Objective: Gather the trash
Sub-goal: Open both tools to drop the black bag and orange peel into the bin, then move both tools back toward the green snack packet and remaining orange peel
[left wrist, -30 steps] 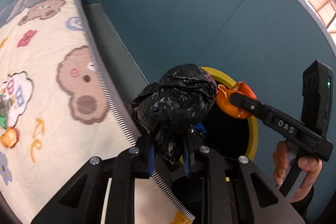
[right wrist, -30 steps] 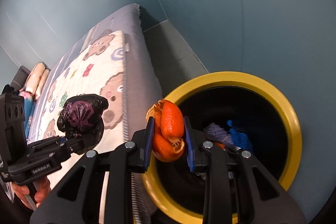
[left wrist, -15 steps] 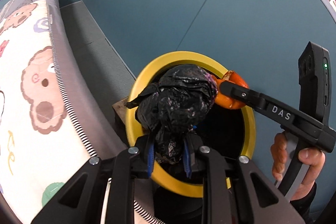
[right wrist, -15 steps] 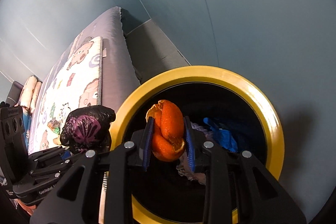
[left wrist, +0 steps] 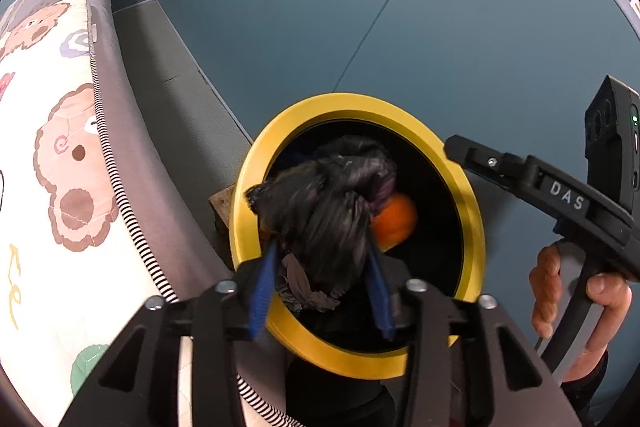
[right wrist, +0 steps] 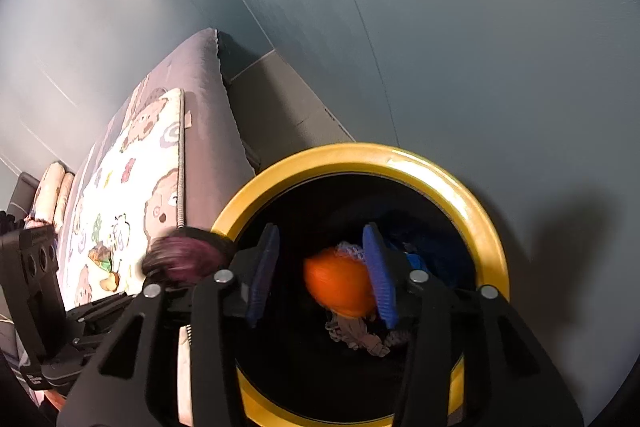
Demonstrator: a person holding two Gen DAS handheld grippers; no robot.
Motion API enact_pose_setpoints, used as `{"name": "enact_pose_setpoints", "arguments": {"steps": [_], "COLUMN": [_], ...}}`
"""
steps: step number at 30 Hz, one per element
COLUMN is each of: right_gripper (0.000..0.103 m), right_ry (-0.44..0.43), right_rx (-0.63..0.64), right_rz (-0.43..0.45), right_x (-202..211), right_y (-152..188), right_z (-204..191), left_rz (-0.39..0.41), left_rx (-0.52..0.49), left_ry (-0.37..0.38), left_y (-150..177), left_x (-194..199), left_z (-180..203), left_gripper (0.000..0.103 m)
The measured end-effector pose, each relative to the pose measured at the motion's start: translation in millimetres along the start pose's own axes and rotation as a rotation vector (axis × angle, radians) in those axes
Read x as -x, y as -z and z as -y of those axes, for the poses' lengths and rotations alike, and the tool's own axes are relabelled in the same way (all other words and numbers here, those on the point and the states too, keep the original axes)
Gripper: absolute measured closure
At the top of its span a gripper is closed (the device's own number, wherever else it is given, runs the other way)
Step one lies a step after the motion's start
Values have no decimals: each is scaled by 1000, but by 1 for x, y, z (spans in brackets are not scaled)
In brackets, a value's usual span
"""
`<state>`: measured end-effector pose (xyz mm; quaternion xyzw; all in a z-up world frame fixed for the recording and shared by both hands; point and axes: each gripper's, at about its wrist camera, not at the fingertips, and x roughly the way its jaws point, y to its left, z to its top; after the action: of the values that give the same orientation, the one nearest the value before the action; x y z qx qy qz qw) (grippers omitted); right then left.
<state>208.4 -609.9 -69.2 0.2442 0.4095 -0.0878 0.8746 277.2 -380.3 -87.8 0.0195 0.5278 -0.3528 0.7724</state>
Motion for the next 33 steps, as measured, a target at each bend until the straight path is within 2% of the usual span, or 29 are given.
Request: {"name": "enact_pose_setpoints", "arguments": {"steps": [2, 14, 25, 33], "right_gripper": [59, 55, 46, 43], "right_ry": [5, 1, -45, -69], "right_rx": [-1, 8, 72, 127], "right_rz": [10, 4, -43, -75], "right_x": [4, 16, 4, -6], "right_y": [-1, 0, 11, 17], "right_z": [-1, -8, -50, -87], "left_rz": [6, 21, 49, 75], "left_rx": [8, 59, 172, 242], "left_ry": [-6, -54, -118, -160], "left_y": [2, 8, 15, 27], "left_x": [2, 18, 48, 70], "left_z": [-2, -33, -105, -155], "left_gripper": [47, 26, 23, 23]}}
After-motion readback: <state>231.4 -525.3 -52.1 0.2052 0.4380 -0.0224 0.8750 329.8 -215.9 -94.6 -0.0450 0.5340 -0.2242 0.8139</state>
